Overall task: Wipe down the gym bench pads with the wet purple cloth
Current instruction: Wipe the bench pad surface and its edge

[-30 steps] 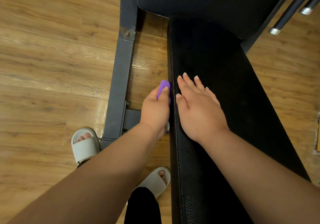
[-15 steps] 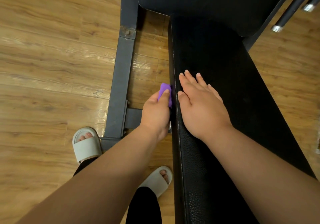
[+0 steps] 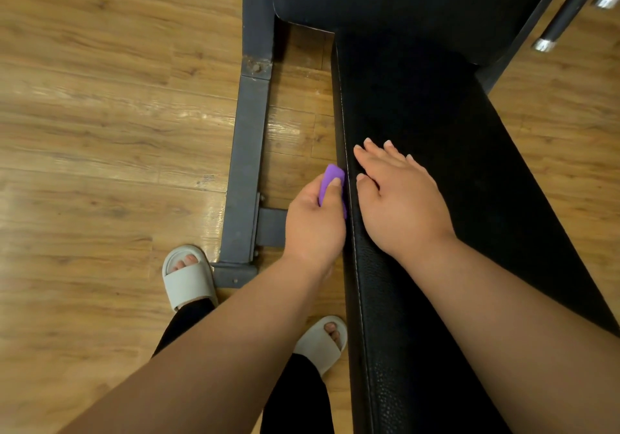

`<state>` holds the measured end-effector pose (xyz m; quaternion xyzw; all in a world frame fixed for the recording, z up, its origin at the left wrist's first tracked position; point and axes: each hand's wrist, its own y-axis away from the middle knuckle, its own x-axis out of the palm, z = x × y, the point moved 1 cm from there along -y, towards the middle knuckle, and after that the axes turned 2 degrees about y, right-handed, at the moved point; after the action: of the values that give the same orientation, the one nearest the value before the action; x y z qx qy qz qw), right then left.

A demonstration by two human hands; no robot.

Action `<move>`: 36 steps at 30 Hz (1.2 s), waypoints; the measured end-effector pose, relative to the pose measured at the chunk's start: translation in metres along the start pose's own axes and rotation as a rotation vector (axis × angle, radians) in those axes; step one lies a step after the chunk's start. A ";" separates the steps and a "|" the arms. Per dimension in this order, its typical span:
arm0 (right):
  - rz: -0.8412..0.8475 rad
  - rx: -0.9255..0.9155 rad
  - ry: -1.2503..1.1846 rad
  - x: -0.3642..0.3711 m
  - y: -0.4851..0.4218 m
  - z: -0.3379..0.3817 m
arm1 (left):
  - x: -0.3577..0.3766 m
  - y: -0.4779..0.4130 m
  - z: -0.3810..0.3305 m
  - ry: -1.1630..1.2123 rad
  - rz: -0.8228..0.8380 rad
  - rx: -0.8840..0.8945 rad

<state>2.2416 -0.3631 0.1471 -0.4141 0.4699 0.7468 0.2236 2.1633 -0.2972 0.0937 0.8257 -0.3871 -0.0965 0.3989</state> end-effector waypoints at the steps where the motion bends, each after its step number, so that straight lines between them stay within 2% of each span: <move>1: -0.009 0.004 -0.003 -0.001 0.003 0.001 | 0.002 -0.002 -0.003 -0.029 -0.003 0.028; 5: 0.086 -0.019 0.002 -0.005 0.010 -0.003 | 0.009 -0.007 -0.018 -0.055 -0.018 -0.031; 11: 0.216 -0.060 0.012 -0.009 0.031 -0.008 | -0.004 0.034 -0.010 -0.160 0.010 0.071; 17: 0.126 -0.037 0.062 -0.002 0.047 0.000 | 0.006 0.017 -0.027 -0.235 -0.018 0.041; 24: 0.121 -0.029 0.056 -0.001 0.046 0.001 | -0.006 0.044 -0.007 -0.211 0.028 0.098; 30: 0.116 -0.030 0.044 -0.003 0.047 0.002 | 0.007 0.013 -0.019 -0.118 -0.040 -0.004; 36: 0.127 -0.031 0.033 -0.002 0.046 0.001 | -0.005 0.057 -0.003 -0.107 -0.010 0.052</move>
<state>2.2094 -0.3827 0.1728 -0.3990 0.4873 0.7598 0.1618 2.1295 -0.3138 0.1363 0.8313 -0.4061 -0.1326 0.3556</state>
